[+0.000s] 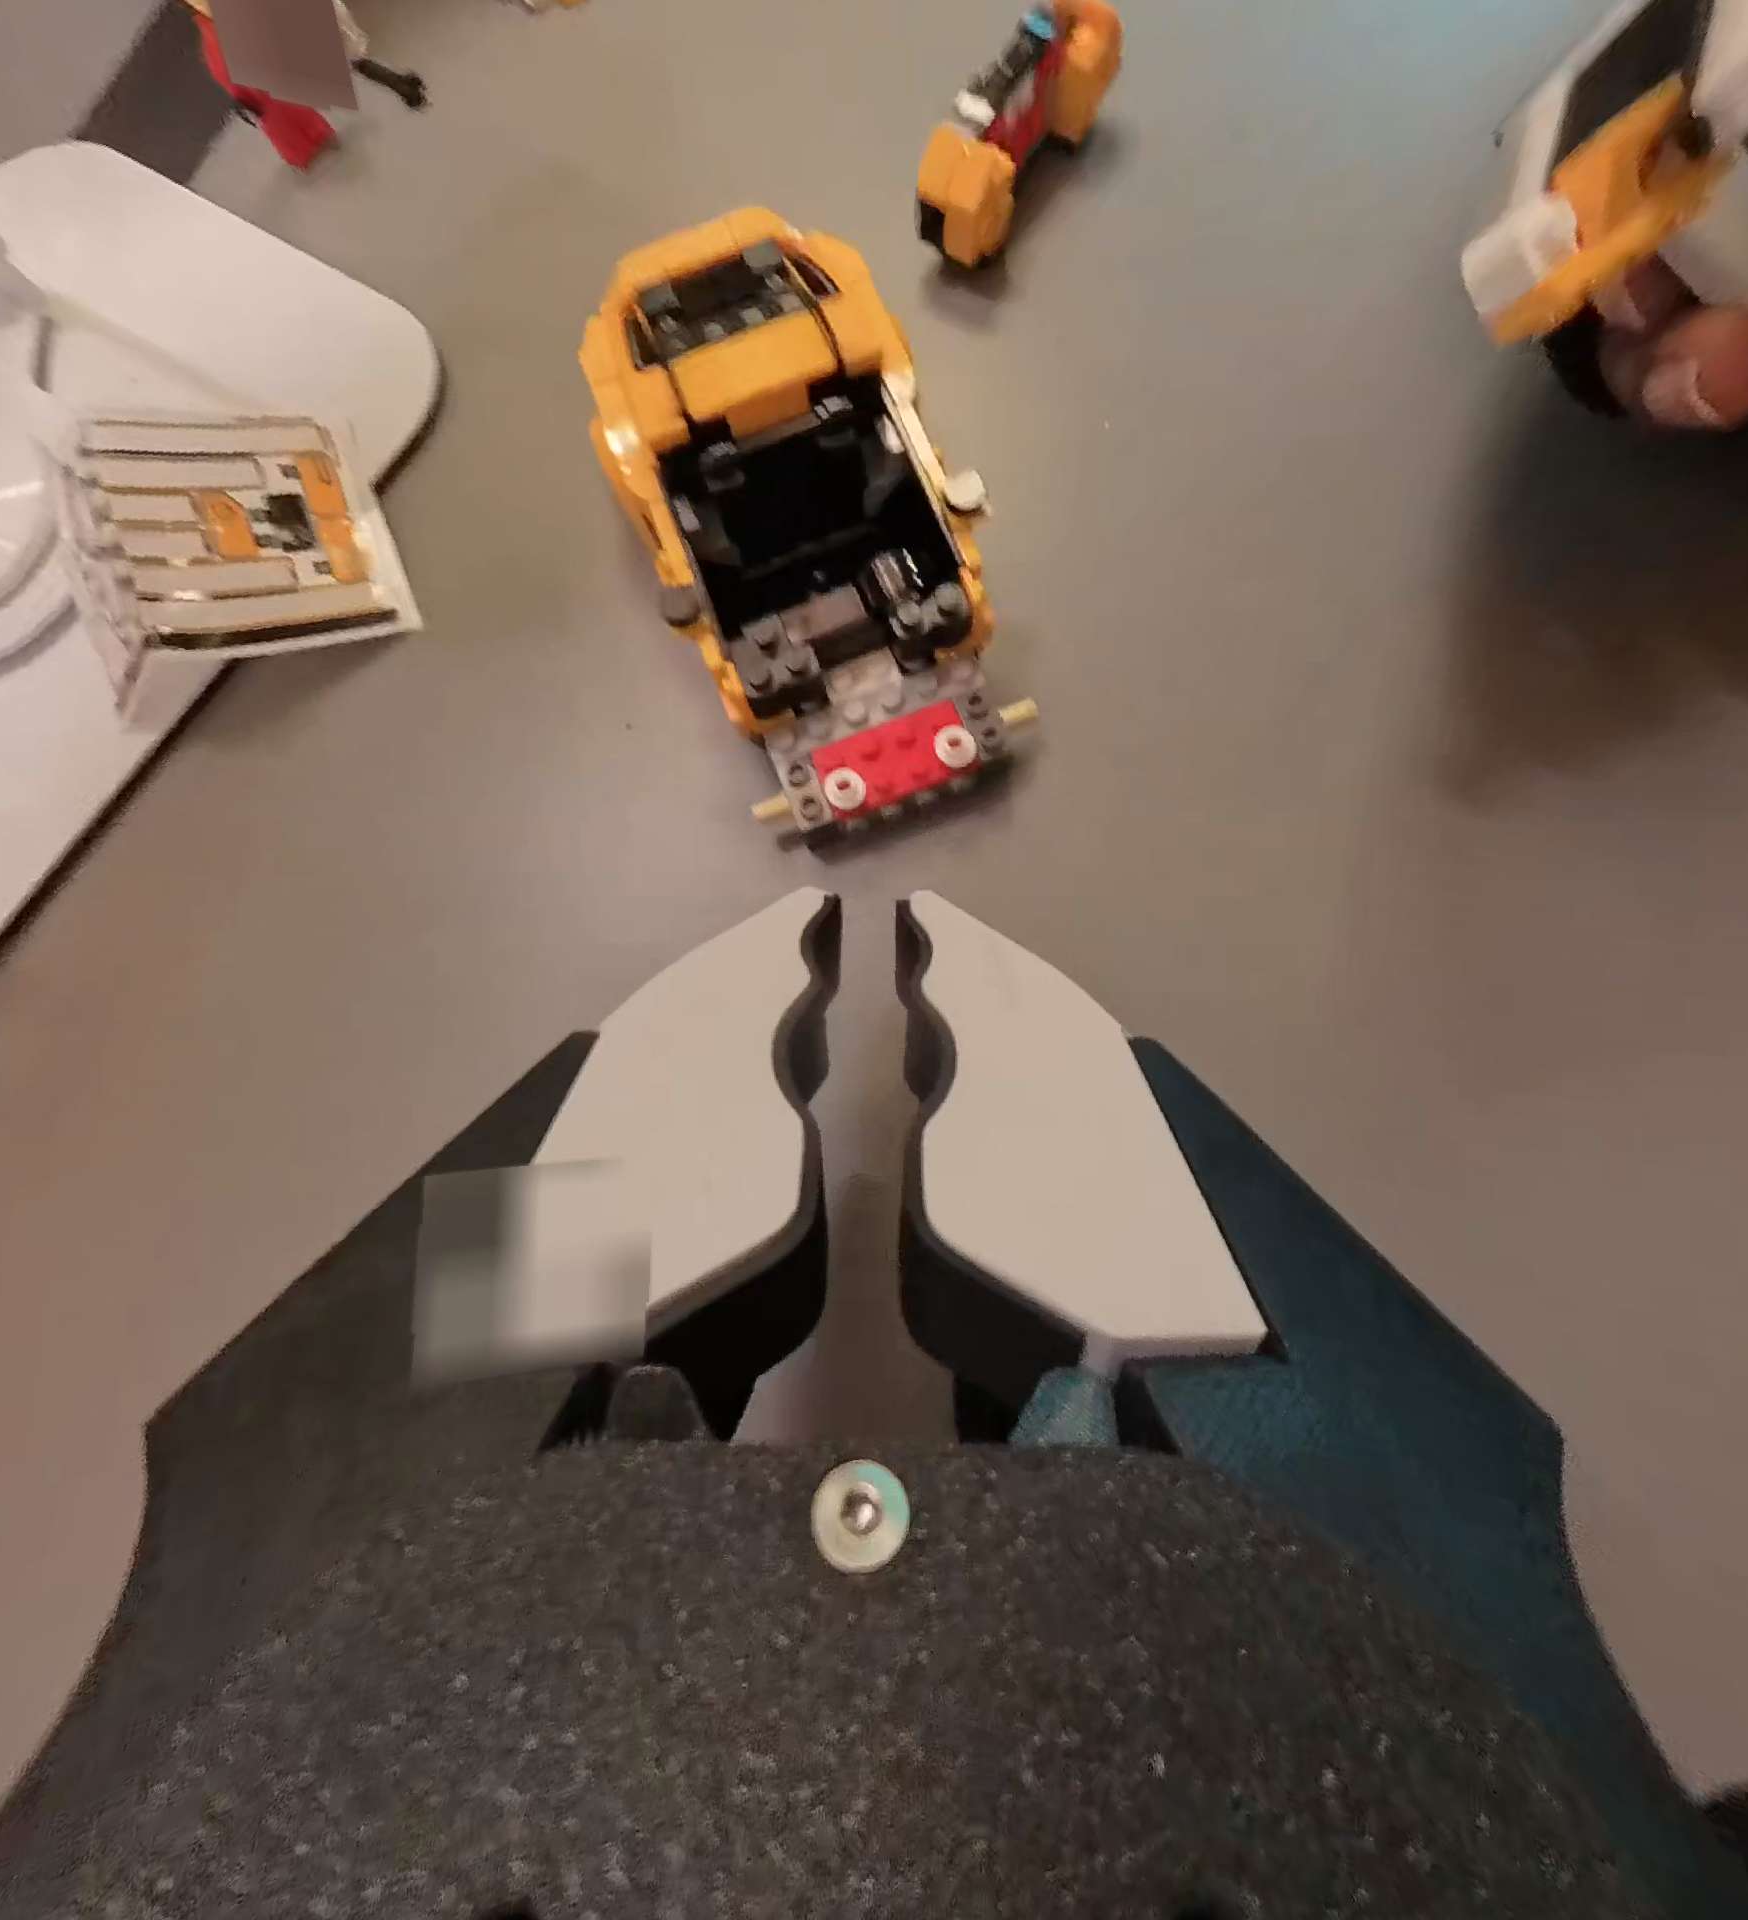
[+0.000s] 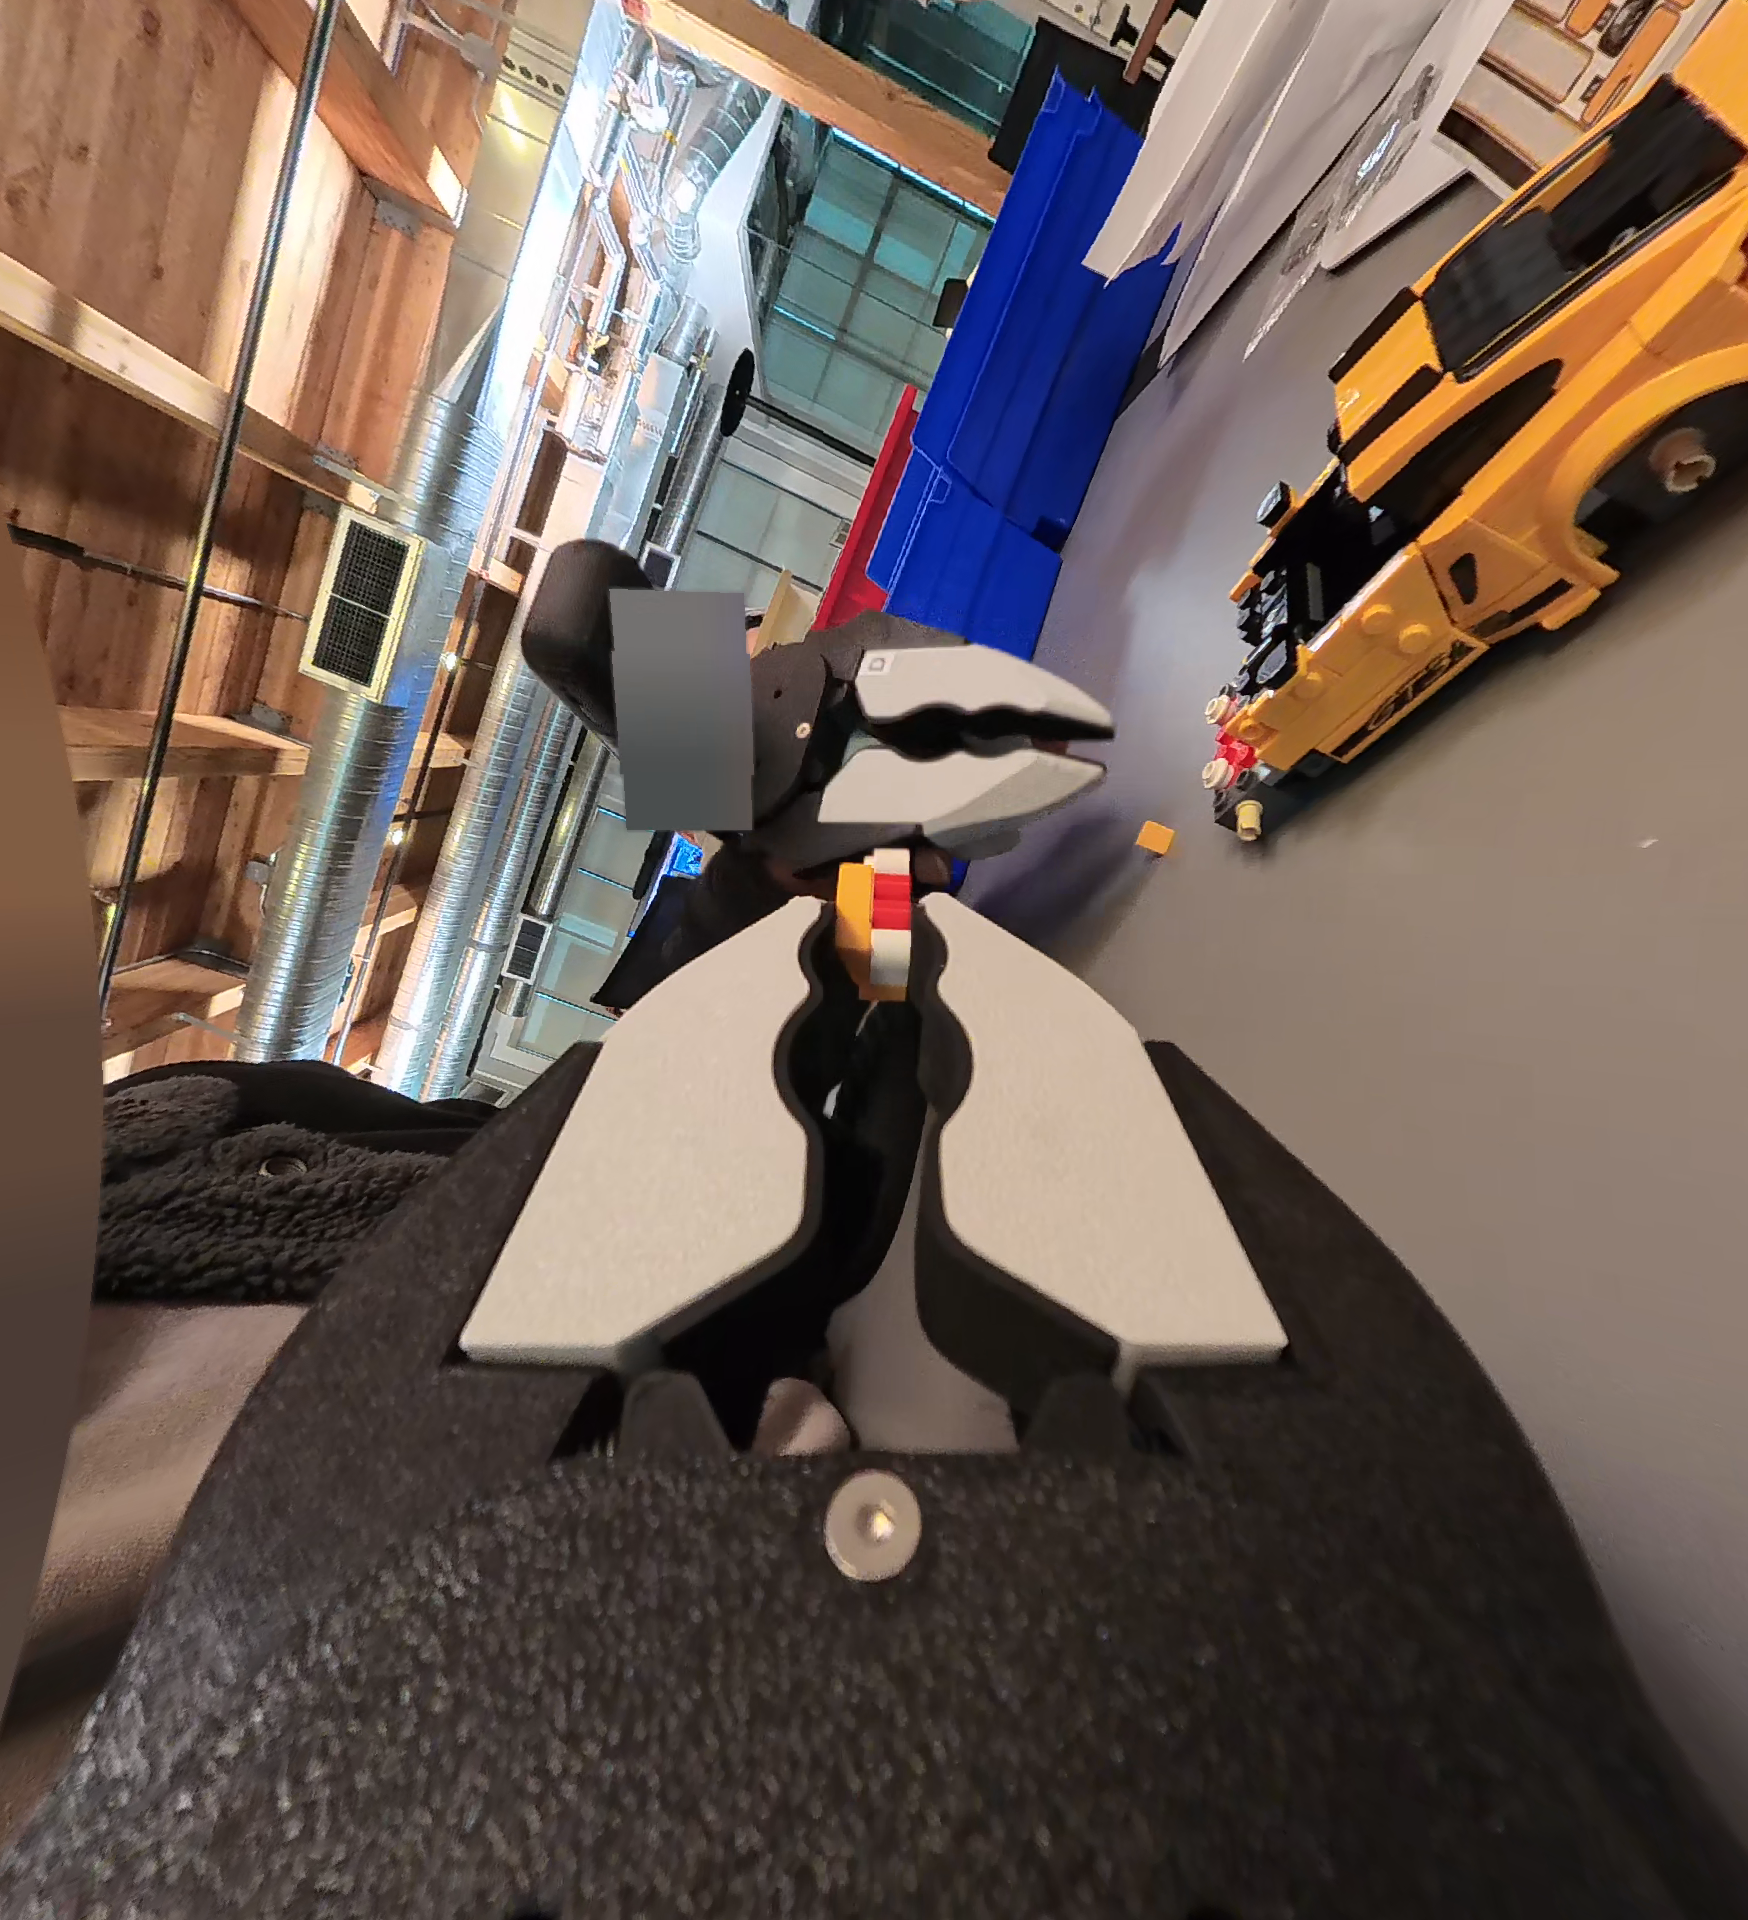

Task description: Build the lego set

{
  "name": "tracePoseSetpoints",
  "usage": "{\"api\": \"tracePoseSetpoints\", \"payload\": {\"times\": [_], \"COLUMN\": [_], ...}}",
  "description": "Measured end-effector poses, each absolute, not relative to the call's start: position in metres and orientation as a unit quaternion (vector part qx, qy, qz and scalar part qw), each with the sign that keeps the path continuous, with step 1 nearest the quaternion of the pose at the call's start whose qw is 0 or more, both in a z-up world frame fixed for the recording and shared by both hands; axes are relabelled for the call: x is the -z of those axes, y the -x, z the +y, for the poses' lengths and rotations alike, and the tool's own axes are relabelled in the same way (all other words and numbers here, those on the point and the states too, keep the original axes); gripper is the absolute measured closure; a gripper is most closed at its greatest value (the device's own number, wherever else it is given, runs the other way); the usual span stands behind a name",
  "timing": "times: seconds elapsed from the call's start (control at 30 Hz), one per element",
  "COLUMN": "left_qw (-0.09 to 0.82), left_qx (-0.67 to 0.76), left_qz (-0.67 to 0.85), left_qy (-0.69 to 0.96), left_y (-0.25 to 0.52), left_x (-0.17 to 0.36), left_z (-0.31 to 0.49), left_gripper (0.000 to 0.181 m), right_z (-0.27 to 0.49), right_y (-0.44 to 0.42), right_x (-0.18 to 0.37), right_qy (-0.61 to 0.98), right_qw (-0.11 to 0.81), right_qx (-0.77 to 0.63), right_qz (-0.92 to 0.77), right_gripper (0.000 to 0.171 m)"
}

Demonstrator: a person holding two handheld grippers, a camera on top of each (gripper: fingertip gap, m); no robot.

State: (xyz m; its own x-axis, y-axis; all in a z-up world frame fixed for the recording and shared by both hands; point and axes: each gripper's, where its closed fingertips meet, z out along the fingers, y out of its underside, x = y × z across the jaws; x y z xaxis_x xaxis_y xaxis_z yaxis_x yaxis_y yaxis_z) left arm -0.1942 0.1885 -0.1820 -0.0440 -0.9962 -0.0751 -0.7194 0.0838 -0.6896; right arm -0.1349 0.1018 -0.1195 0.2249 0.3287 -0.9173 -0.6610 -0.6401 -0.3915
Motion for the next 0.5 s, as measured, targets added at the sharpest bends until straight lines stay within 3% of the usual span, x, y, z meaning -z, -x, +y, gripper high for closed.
{"api": "tracePoseSetpoints", "payload": {"times": [0.13,0.5], "left_qw": [0.225,0.19], "left_qx": [0.221,0.221], "left_qz": [0.717,0.75], "left_qy": [0.621,0.594], "left_y": [0.203,0.202], "left_x": [0.196,0.205], "left_z": [0.176,0.171], "left_gripper": [0.167,0.165], "right_z": [0.102,0.102], "right_y": [0.135,0.135], "right_x": [0.12,0.121], "right_qy": [0.669,0.67], "right_qw": [0.406,0.403], "right_qx": [-0.61,-0.61], "right_qz": [0.124,0.125], "right_gripper": [0.158,0.158]}}
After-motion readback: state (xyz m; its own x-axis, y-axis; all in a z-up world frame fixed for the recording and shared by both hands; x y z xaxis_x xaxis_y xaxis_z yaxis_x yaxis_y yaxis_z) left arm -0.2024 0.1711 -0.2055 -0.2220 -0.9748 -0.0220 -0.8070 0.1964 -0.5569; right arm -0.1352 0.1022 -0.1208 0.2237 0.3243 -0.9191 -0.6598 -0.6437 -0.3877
